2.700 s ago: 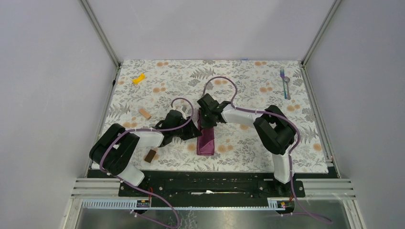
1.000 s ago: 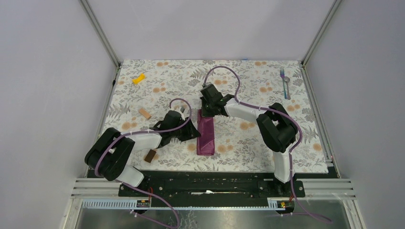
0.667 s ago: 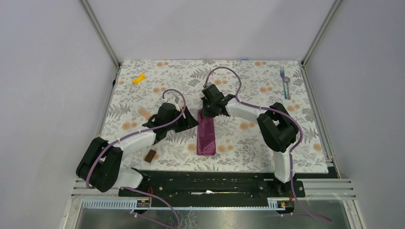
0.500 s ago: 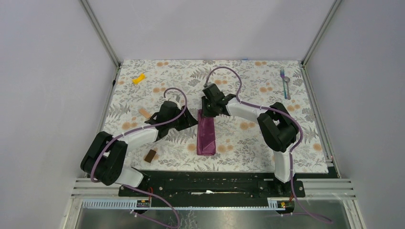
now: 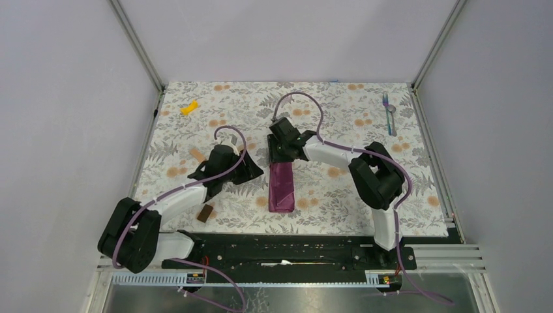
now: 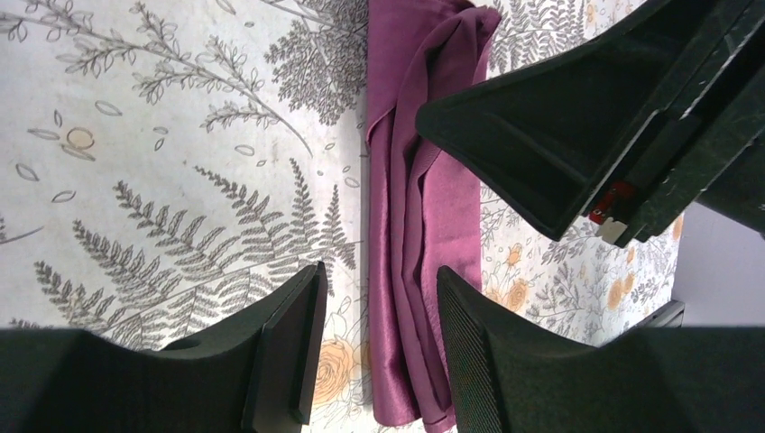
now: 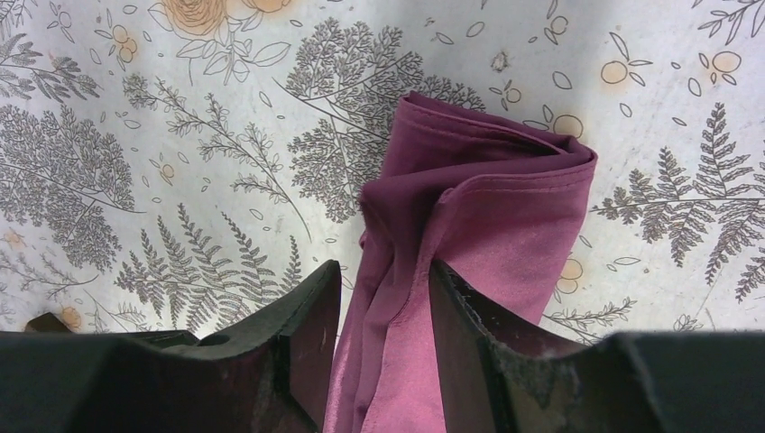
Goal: Fold the napkin into a case and place the utensils inside
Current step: Pick up the top corner of the smaller rectangle folded napkin from the center of the board.
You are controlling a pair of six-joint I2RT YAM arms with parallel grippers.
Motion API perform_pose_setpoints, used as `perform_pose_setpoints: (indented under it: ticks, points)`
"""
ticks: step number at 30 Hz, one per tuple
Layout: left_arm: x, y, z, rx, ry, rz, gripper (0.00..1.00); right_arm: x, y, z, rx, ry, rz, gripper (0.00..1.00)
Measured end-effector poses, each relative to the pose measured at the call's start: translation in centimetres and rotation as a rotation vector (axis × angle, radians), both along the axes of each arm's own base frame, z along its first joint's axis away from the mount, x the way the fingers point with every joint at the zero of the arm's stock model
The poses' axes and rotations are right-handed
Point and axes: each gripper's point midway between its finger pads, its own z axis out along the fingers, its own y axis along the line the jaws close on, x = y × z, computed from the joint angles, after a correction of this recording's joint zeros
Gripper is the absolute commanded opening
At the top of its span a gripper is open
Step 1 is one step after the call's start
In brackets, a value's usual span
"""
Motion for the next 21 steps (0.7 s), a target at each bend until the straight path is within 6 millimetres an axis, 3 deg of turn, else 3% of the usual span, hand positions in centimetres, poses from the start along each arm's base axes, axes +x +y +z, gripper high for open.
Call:
perform_pose_setpoints:
  ticks: [21]
  points:
    - [-2.0,2.0,-1.1,0.028,0.0,0.043,0.58,0.3,0.5,-1.0,-0.257,-0.108,-0.019,0.41]
